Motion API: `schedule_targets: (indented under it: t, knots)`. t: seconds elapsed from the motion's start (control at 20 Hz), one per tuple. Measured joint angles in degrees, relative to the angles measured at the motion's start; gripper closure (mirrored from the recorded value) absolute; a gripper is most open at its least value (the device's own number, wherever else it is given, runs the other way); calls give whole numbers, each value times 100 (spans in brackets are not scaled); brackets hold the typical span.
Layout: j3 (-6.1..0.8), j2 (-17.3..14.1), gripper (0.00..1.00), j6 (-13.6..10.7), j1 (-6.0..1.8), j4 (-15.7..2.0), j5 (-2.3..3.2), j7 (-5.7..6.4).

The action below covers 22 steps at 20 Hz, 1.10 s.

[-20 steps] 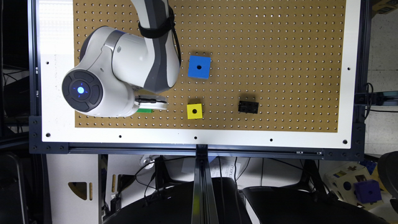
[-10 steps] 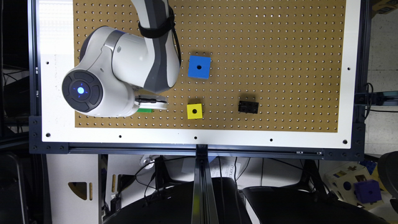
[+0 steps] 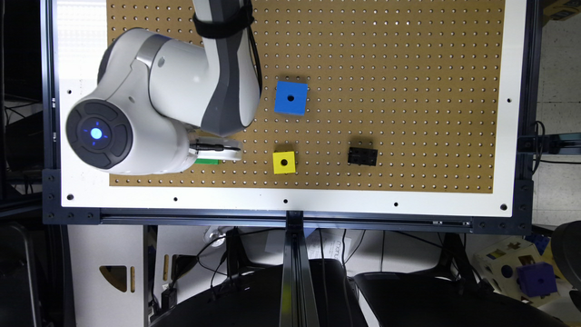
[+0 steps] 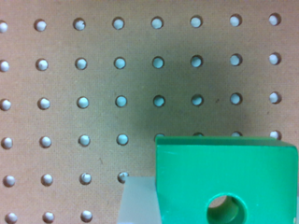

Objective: Pick up green block.

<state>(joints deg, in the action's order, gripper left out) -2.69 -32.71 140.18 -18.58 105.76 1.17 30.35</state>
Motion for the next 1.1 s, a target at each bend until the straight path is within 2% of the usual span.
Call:
schedule_targets:
  t: [0.15,0.45,0.55,1.1]
  knots:
    - [-5,170,100,-147,0,-1,0,0]
    - [-18,777,100,-758,0,-1,0,0]
    - [-21,911,100,-897,0,-1,0,0]
    - [-24,956,100,-929,0,-1,0,0]
